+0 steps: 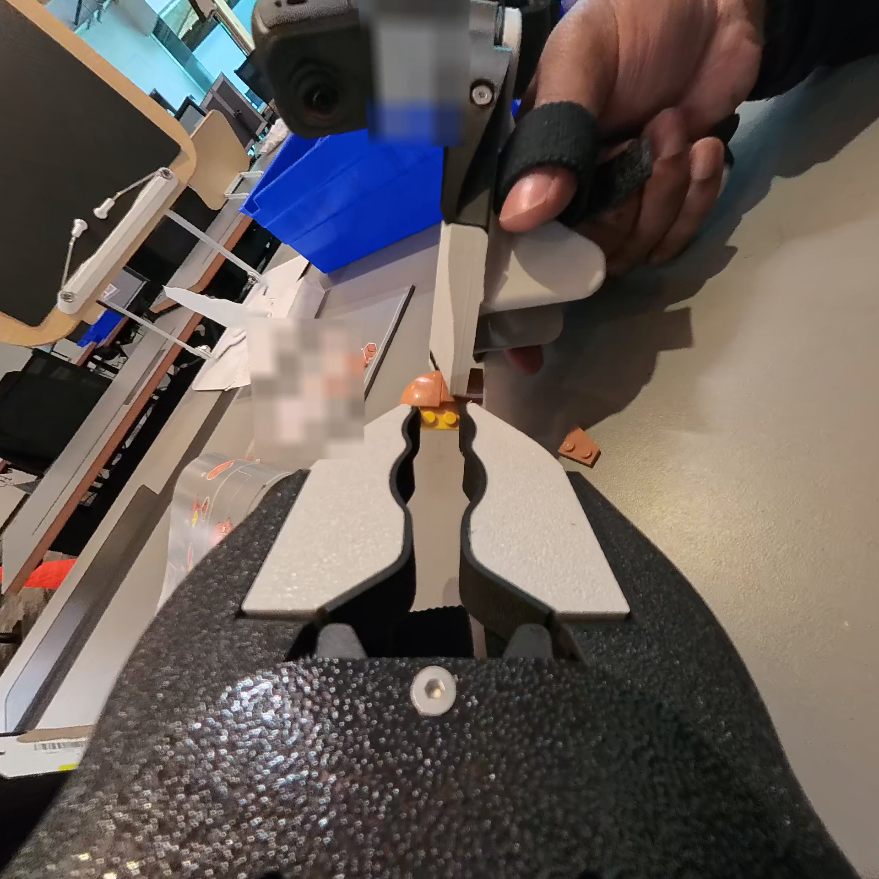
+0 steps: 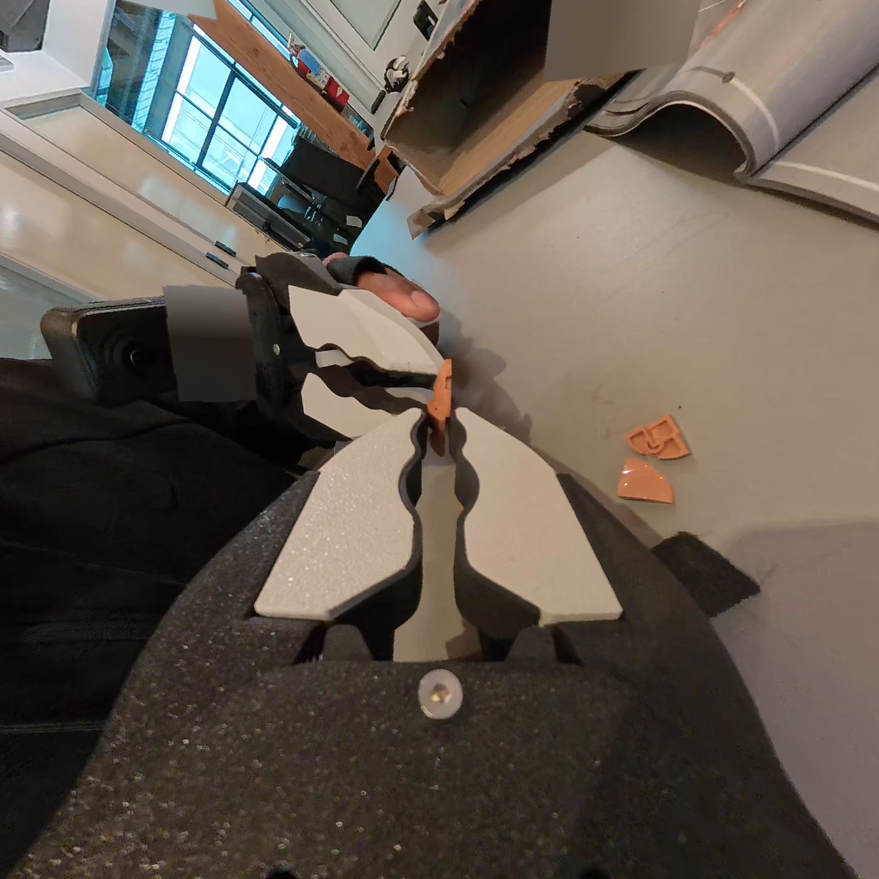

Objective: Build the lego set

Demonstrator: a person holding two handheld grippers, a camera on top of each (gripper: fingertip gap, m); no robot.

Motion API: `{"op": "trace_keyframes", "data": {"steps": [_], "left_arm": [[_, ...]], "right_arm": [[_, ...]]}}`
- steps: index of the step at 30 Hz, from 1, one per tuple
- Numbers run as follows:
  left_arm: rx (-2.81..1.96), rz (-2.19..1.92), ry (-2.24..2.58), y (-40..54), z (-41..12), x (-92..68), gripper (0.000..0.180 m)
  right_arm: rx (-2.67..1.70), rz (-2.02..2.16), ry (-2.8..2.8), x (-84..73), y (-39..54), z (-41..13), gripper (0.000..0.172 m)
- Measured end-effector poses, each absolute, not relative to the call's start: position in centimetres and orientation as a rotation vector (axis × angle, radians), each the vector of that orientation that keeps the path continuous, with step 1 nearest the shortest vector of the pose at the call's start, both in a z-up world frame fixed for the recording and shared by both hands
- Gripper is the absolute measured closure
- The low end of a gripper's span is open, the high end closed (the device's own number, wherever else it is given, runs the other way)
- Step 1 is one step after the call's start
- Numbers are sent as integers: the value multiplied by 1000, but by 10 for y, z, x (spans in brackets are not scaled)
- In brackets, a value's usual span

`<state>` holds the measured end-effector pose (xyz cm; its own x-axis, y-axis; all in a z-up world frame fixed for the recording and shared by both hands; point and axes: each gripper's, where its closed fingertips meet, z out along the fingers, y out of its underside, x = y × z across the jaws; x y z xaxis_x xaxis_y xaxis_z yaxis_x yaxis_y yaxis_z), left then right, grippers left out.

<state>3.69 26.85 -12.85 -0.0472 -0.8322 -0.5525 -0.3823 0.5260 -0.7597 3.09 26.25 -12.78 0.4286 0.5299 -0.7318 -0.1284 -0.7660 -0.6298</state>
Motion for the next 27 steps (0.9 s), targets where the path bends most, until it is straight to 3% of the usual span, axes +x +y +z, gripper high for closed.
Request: {"op": "trace_keyframes", "data": {"steps": [27], "left_arm": [[-930, -512, 1680, 261, -120, 35, 166]], "right_arm": [[-2008, 1353, -435, 28, 255, -121, 165]]}}
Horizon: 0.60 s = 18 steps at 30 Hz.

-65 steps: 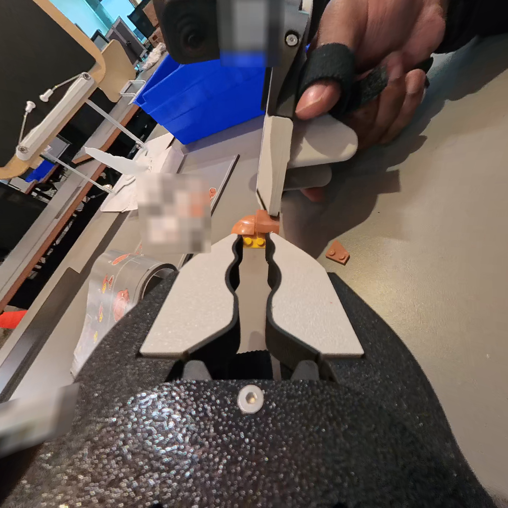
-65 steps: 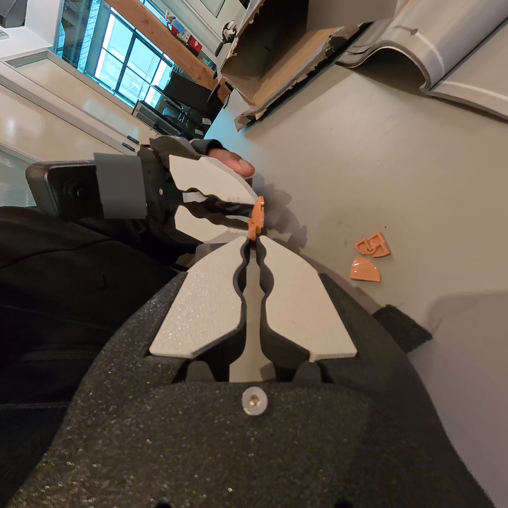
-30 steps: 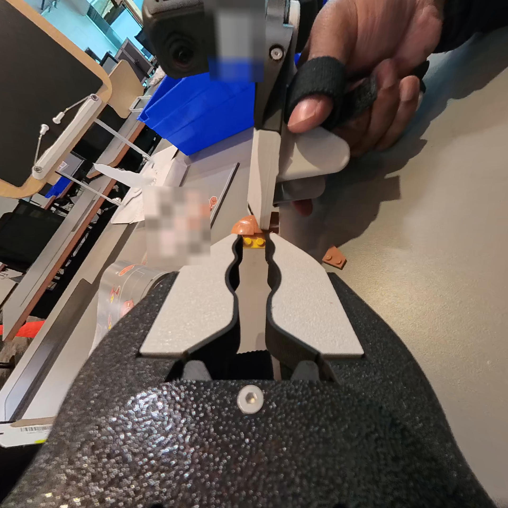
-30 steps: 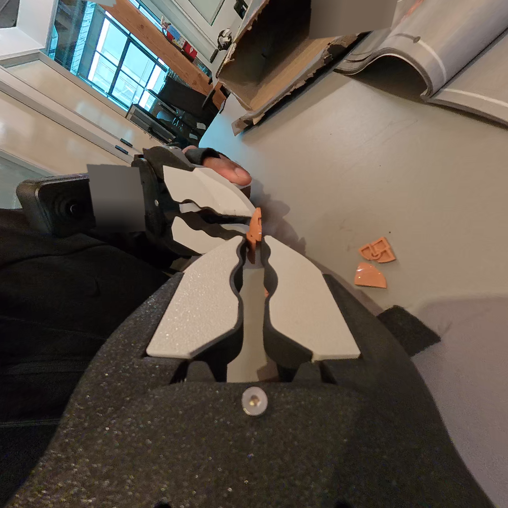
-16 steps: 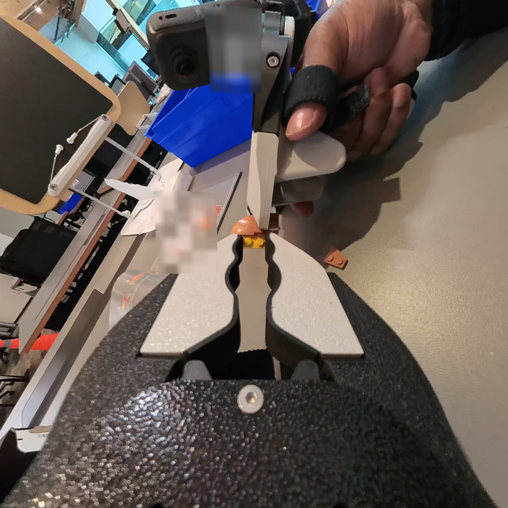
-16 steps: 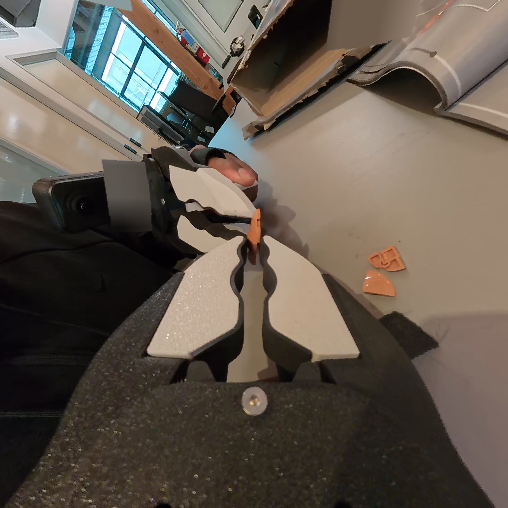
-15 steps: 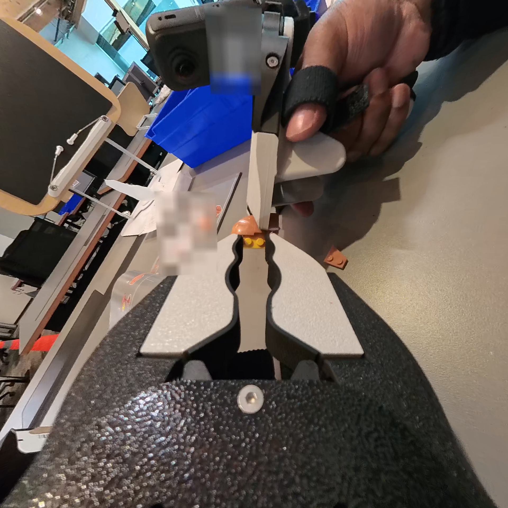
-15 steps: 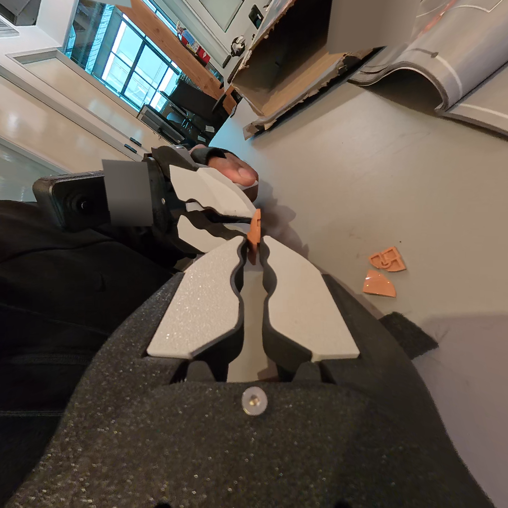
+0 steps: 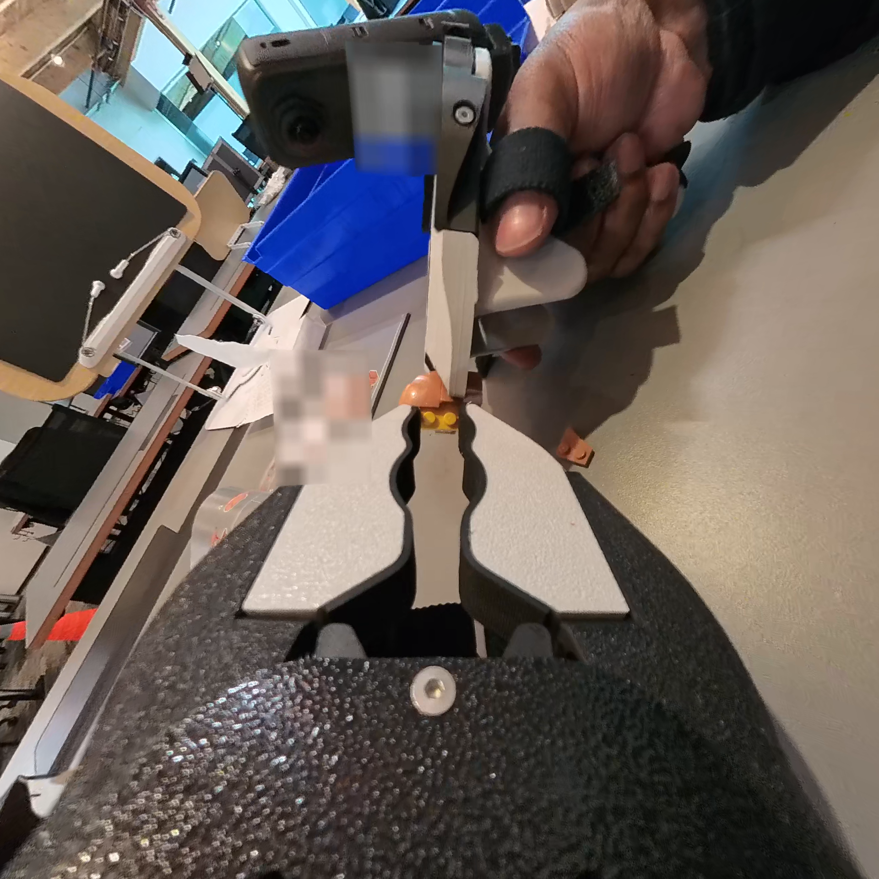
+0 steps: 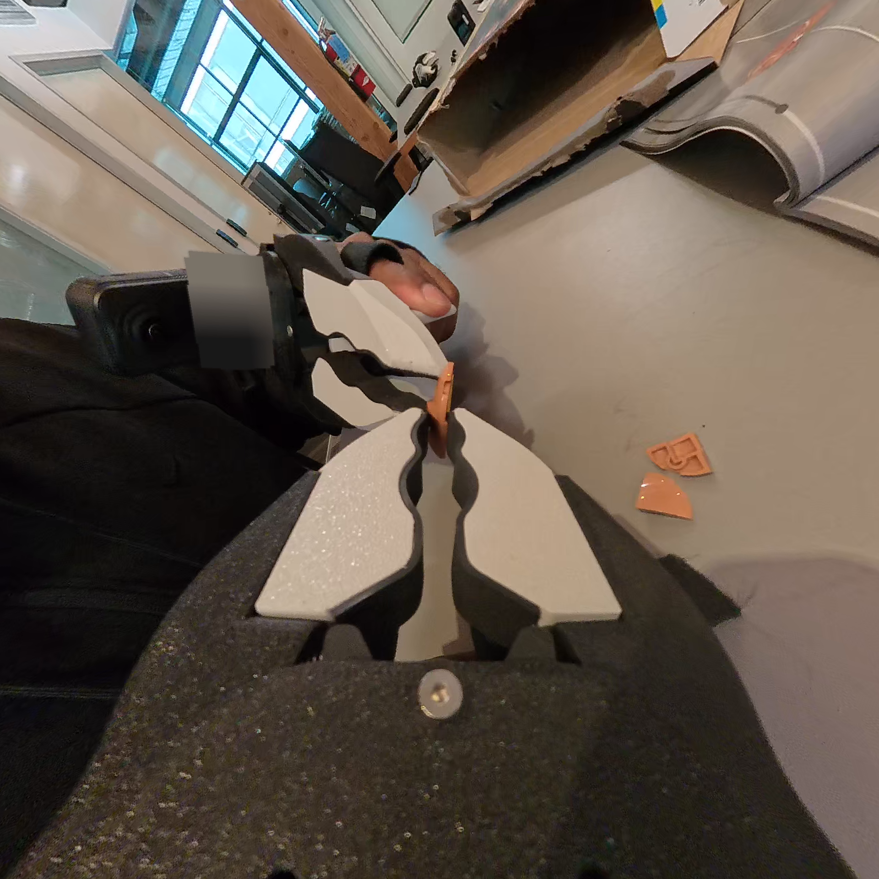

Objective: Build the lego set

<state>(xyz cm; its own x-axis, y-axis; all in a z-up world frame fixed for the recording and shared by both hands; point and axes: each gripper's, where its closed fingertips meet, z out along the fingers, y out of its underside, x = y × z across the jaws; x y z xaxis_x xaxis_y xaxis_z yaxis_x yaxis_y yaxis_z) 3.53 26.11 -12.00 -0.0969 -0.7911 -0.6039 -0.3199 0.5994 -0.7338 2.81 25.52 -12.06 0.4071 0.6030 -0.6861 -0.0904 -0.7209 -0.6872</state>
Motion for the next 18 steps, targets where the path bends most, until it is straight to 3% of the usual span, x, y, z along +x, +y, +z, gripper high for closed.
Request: {"op": "trace_keyframes", "data": {"steps": [18], "left_arm": [[-877, -717, 1717, 254, -110, 27, 163]], "right_arm": [[-1924, 1391, -529, 21, 246, -109, 165]]}}
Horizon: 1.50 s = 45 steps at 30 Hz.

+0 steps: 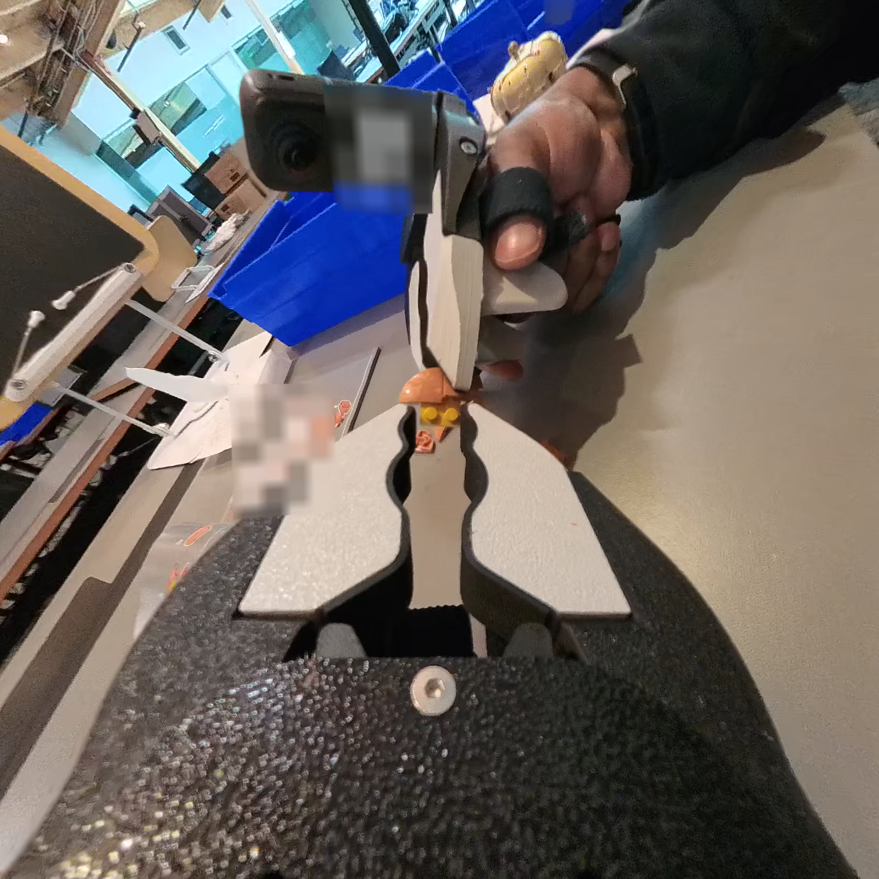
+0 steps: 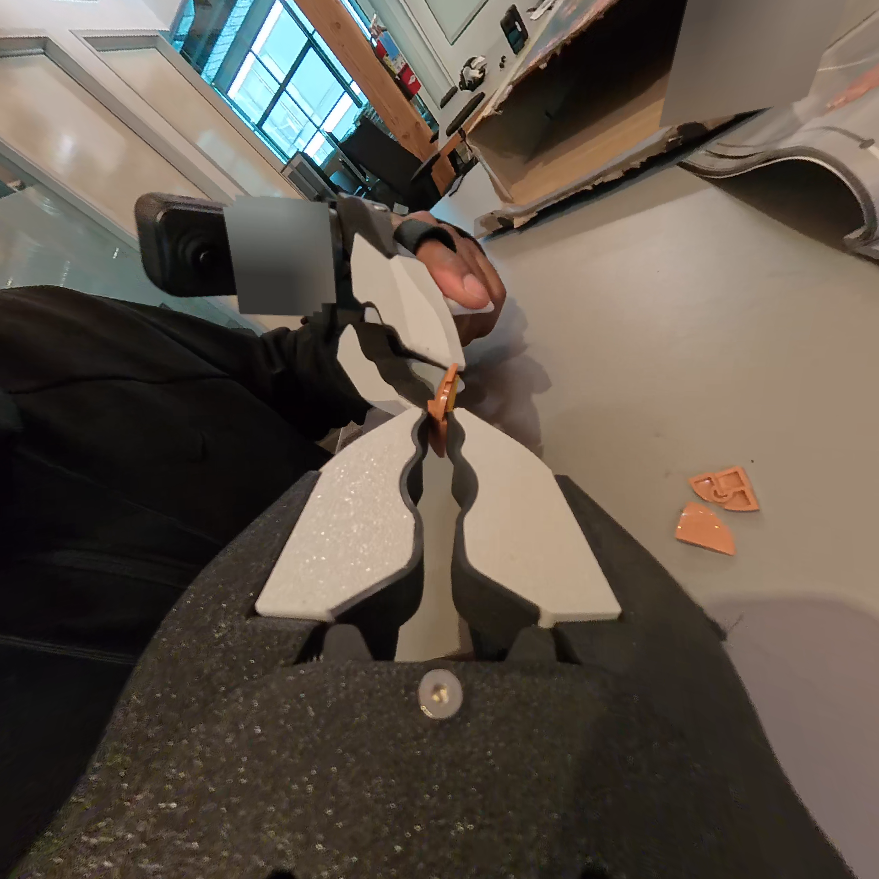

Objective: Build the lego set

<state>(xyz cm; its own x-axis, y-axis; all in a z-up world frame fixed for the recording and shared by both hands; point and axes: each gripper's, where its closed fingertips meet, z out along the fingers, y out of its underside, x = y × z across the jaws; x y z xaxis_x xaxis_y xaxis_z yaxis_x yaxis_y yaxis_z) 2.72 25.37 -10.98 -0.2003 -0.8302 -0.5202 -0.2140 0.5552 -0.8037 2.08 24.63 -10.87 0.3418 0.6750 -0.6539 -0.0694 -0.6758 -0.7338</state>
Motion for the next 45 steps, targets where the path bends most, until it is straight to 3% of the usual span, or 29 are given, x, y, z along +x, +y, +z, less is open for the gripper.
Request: {"op": "trace_keyframes", "data": {"steps": [14, 19, 45], "left_arm": [[-1275, -1517, 1577, 249, -96, 19, 162], [-1315, -1529, 1620, 246, -102, 22, 173], [-1496, -1628, 1465, 254, -103, 28, 175]], "right_arm": [[-1875, 1426, -585, 17, 240, -102, 165], [-1879, 1416, -596, 17, 240, -103, 165], [-1910, 1288, -556, 21, 250, -108, 165]]}}
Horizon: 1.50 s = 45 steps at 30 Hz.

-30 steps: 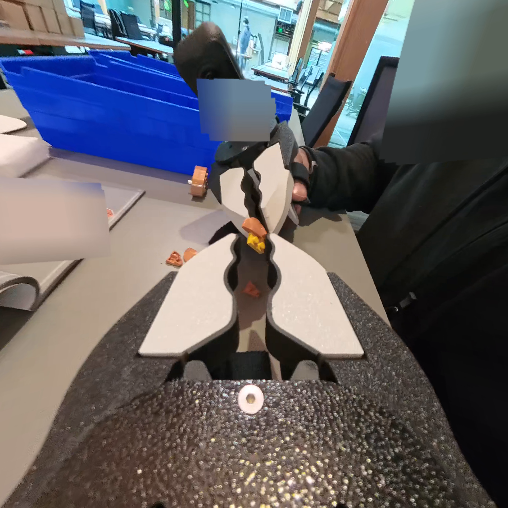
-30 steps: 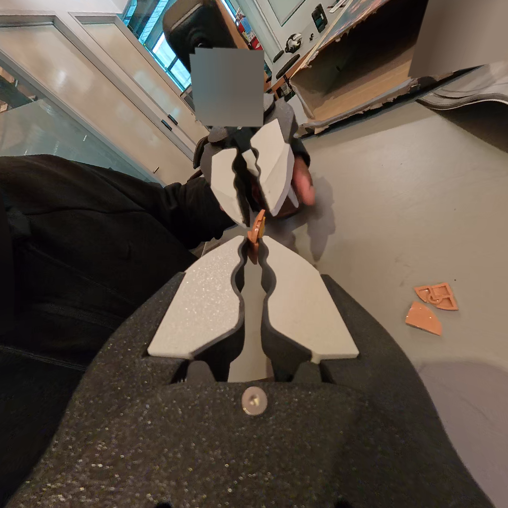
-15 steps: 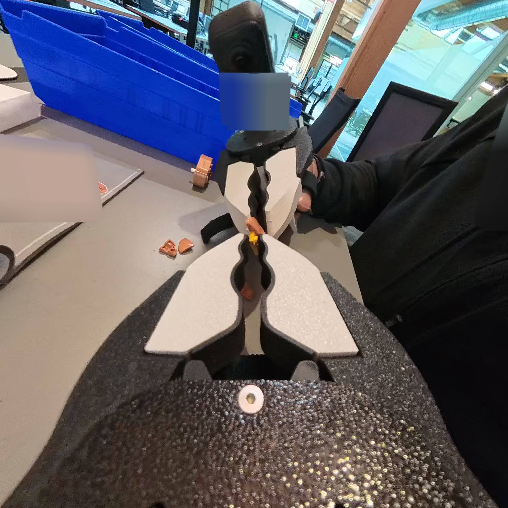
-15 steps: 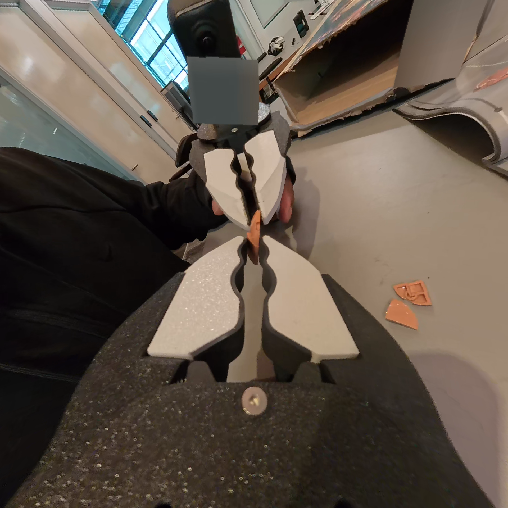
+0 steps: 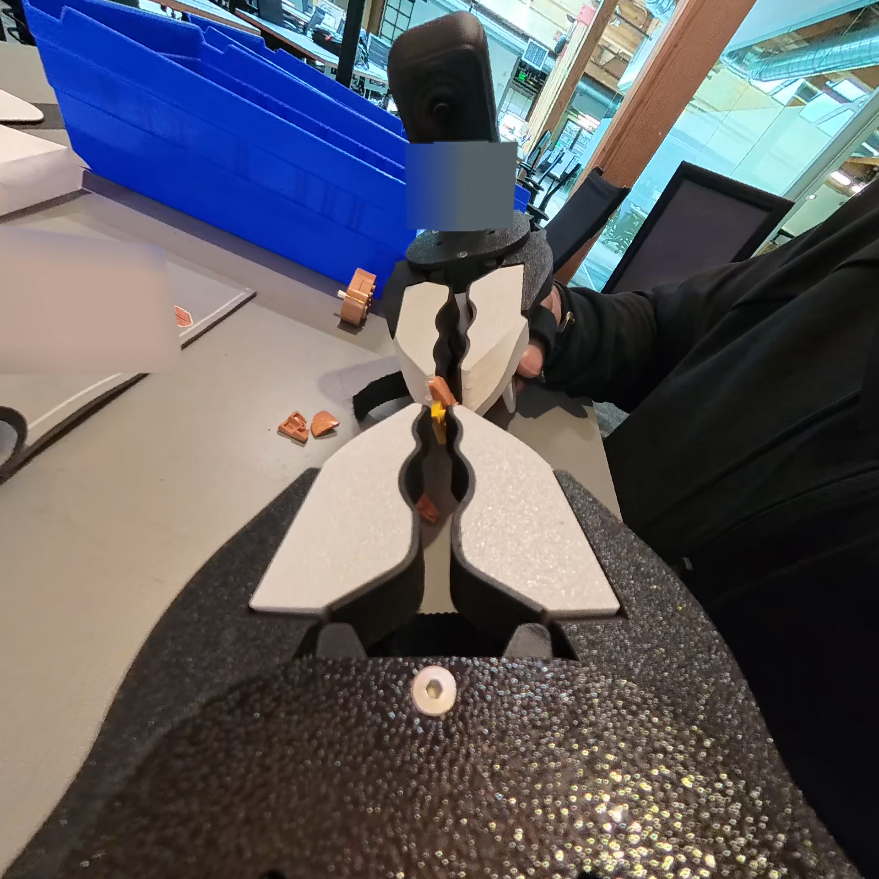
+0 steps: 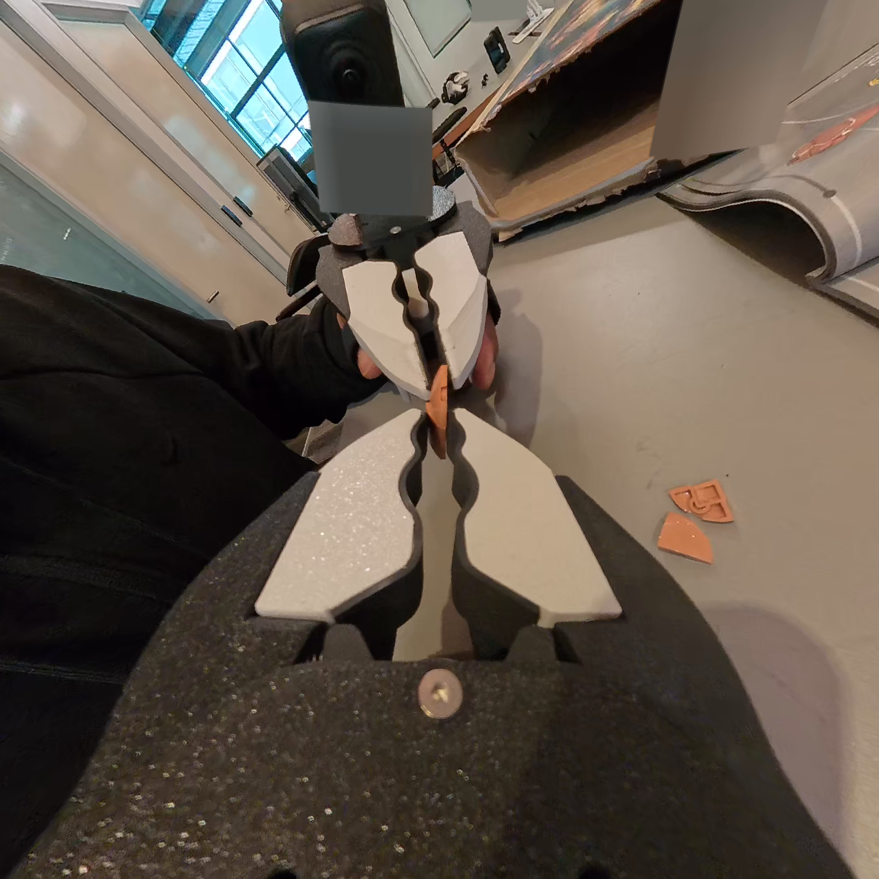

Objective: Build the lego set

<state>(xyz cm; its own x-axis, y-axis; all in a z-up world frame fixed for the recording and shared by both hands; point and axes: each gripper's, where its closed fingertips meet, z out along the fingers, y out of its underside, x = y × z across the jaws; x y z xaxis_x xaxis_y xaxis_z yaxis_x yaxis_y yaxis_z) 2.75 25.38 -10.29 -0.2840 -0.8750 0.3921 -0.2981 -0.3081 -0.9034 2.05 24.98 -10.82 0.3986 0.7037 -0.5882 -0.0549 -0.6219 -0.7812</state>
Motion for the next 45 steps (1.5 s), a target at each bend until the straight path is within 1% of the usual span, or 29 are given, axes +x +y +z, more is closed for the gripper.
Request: {"op": "trace_keyframes", "data": {"steps": [12, 14, 15, 17, 20, 26, 34, 41, 45], "left_arm": [[-1528, -1666, 1419, 259, -102, 29, 175], [-1547, -1680, 1399, 262, -103, 29, 175], [-1560, -1674, 1384, 264, -103, 30, 175], [-1586, -1674, 1352, 269, -104, 30, 175], [-1626, -1693, 1298, 275, -104, 30, 175], [-1734, -1711, 1246, 278, -111, 31, 176], [-1742, -1765, 1203, 280, -108, 31, 176], [-1719, -1819, 1005, 301, -97, 24, 176], [-1775, -1818, 909, 313, -100, 23, 176]], "right_arm": [[-1898, 1281, -509, 21, 255, -108, 166], [-1911, 1268, -495, 22, 258, -109, 162], [-1920, 1266, -506, 22, 257, -111, 154], [-1933, 1258, -516, 21, 257, -113, 147], [-1951, 1248, -502, 22, 258, -115, 144], [-2014, 1215, -439, 26, 265, -124, 147], [-2025, 1215, -397, 29, 269, -126, 149], [-2040, 1161, -426, 27, 268, -130, 148], [-2047, 1180, -390, 29, 271, -131, 147]]}}
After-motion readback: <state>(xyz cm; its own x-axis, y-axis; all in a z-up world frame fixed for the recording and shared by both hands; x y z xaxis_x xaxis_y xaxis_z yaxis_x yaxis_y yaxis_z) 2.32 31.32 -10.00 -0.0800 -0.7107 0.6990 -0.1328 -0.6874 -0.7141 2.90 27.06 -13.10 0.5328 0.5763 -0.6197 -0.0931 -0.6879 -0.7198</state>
